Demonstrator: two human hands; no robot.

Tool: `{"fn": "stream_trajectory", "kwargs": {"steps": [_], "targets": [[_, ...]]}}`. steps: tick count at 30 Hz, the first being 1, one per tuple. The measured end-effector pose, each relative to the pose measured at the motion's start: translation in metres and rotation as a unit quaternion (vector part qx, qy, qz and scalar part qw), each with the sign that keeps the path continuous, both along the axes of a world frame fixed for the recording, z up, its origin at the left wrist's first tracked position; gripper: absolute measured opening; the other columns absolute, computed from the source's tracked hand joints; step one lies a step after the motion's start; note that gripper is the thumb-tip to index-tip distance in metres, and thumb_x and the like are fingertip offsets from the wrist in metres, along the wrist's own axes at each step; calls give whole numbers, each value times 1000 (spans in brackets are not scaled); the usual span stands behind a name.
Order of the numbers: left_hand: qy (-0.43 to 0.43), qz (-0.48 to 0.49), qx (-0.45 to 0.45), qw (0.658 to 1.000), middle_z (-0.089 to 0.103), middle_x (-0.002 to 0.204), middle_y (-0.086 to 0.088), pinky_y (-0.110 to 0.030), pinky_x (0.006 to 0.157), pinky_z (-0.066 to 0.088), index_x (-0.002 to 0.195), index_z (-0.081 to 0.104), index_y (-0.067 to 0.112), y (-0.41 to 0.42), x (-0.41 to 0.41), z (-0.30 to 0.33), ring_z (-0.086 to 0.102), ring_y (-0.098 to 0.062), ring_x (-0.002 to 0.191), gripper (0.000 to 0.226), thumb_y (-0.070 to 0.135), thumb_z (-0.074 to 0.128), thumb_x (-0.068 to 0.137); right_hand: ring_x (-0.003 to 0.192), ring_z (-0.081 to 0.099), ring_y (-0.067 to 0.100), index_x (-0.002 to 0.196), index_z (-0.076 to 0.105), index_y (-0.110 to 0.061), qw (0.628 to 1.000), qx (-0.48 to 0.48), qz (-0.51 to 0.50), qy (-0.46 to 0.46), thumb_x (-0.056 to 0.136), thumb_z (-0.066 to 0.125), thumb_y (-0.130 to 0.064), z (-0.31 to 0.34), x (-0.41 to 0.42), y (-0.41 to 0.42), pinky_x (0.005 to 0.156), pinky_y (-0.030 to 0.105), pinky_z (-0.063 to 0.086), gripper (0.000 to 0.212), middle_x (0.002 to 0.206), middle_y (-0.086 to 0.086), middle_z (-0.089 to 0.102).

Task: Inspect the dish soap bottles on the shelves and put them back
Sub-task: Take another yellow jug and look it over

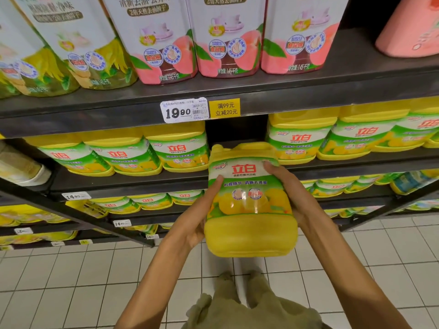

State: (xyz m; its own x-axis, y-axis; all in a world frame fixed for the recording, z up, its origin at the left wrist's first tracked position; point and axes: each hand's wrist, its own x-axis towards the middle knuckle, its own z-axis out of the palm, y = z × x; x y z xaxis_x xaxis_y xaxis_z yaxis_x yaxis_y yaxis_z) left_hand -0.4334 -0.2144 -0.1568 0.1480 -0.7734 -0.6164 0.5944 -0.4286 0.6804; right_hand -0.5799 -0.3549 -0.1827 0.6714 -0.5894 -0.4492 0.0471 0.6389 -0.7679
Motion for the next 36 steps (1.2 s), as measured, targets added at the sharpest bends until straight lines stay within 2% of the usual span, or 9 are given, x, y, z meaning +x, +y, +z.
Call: {"fn": "stream_trajectory", "kwargs": {"steps": [5,9,12,16,21,26,31,33,36], "targets": [[-71,23,-50,996,72,113,-3,-43,92,53,124,57,26,2,-7,-3,69,-22,103,58,55,62,74,104,70,28,137,48,-28,995,-71,-72,-24,78,68,-39,4,1,12,81,44,58,63,119,8,70],[-249,42,-92,963,76,92,4,-22,63,57,101,67,30,2,-6,8,73,-8,79,55,64,62,59,106,69,24,132,55,-26,997,-61,-47,14,79,52,-63,-2,2,12,87,43,57,65,120,8,70],[-276,36,-112,954,76,77,4,-18,51,54,81,75,33,3,-5,12,72,-10,66,34,58,52,74,115,63,29,135,55,-19,995,34,-90,-36,90,38,-63,-18,7,17,95,46,53,66,125,12,67],[-297,46,-89,950,73,73,2,-18,54,55,89,69,16,0,-14,3,69,-6,60,31,37,47,94,120,59,31,141,50,-19,987,99,-112,-53,90,36,-67,-32,10,23,97,47,49,71,131,13,62],[-71,60,-99,991,64,124,-13,-44,99,49,128,54,15,-4,-40,-7,60,-30,117,64,58,49,82,117,63,30,132,58,-17,992,76,-78,-65,89,39,-65,-29,13,26,91,42,54,67,128,14,65],[149,85,-142,975,68,118,-15,-44,84,57,108,74,16,-1,-35,-13,67,-31,105,46,50,60,81,110,65,33,134,52,-11,995,-24,-43,82,90,42,-63,-12,24,25,97,49,51,69,122,19,66],[78,115,-102,985,69,113,-19,-48,78,58,119,66,13,-8,-35,-4,69,-33,95,50,44,55,82,121,55,23,153,19,-17,987,-123,0,108,74,54,-64,3,28,30,101,41,46,99,146,3,45],[-28,113,-87,989,67,120,-13,-48,86,56,133,53,22,-7,-37,-1,67,-30,104,60,51,54,80,118,60,26,150,31,-18,995,-84,22,57,64,62,-63,1,23,34,101,45,49,101,140,10,55],[-127,85,-105,983,72,108,12,-27,67,60,122,55,44,-1,-30,-5,70,-8,94,45,61,40,83,84,73,7,102,76,-21,998,-25,29,-54,91,47,-46,8,15,33,69,23,59,40,91,0,78]]}}
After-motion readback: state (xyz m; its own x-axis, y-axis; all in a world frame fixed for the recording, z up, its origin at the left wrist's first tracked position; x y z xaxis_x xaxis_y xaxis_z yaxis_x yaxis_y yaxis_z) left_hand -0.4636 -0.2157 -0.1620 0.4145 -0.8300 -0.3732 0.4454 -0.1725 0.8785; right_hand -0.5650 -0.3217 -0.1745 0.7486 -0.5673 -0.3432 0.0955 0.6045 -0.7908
